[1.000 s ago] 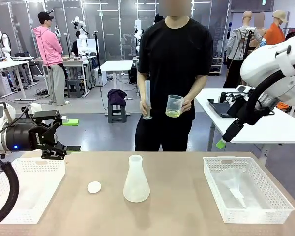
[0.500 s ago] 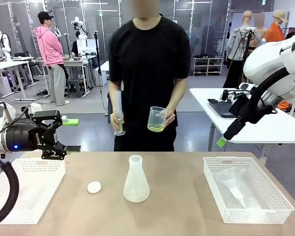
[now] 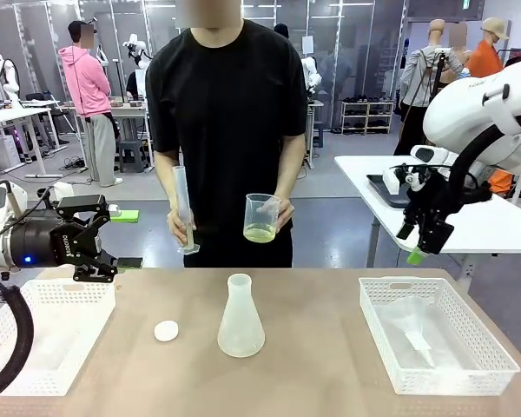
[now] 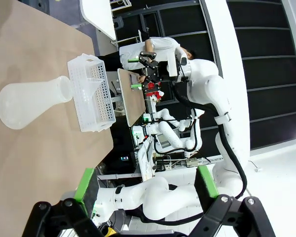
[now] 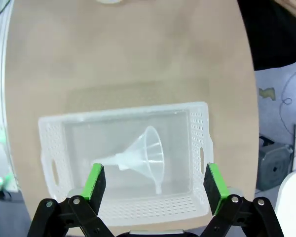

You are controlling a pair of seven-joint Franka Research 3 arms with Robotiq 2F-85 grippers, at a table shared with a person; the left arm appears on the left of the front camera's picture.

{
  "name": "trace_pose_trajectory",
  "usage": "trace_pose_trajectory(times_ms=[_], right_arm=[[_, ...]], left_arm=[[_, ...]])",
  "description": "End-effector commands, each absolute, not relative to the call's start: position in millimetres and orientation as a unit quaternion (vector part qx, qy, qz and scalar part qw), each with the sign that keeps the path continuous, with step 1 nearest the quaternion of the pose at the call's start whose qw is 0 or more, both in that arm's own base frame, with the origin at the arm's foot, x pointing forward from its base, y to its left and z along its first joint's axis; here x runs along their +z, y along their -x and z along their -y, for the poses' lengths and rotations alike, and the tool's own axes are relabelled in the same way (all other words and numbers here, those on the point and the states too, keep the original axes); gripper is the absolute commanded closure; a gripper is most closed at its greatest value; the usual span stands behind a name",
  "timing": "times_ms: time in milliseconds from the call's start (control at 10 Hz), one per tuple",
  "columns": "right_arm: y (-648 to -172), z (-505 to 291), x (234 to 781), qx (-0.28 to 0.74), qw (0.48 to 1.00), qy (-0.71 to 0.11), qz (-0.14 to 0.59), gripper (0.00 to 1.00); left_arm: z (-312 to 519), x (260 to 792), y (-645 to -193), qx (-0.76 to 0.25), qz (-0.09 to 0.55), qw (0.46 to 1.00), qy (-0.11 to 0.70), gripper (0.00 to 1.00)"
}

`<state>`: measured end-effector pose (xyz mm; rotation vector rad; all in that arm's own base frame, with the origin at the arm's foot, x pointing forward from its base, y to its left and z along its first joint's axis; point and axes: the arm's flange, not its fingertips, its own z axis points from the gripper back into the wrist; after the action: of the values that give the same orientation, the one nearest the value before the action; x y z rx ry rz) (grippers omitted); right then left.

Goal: Prepare the solutions needed for the experiment.
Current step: Pick up the Plastic Funnel and insert it into the Big flask.

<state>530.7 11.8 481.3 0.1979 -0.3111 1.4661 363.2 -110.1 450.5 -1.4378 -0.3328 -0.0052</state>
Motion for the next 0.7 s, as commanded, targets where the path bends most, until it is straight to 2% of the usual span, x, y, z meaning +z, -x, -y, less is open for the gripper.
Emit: trace_pose_trajectory(times_ms=[0,400,600], right_arm=[[-557.8,0.0,474.2,0.713,0.684,-0.102,0.113,0.00],[-571.1,-6.5,460.1,0.716,0.686,-0.109,0.065,0.00],[-575.7,-15.3,448.7,0.722,0.685,-0.102,0.006,0.00]], left_arm=[[108.4,451.3,-362.7,-0.003,0.154,0.740,0.655,0.00],[108.4,451.3,-362.7,-0.003,0.154,0.740,0.655,0.00],[108.4,451.3,-362.7,-0.003,0.154,0.740,0.655,0.00]])
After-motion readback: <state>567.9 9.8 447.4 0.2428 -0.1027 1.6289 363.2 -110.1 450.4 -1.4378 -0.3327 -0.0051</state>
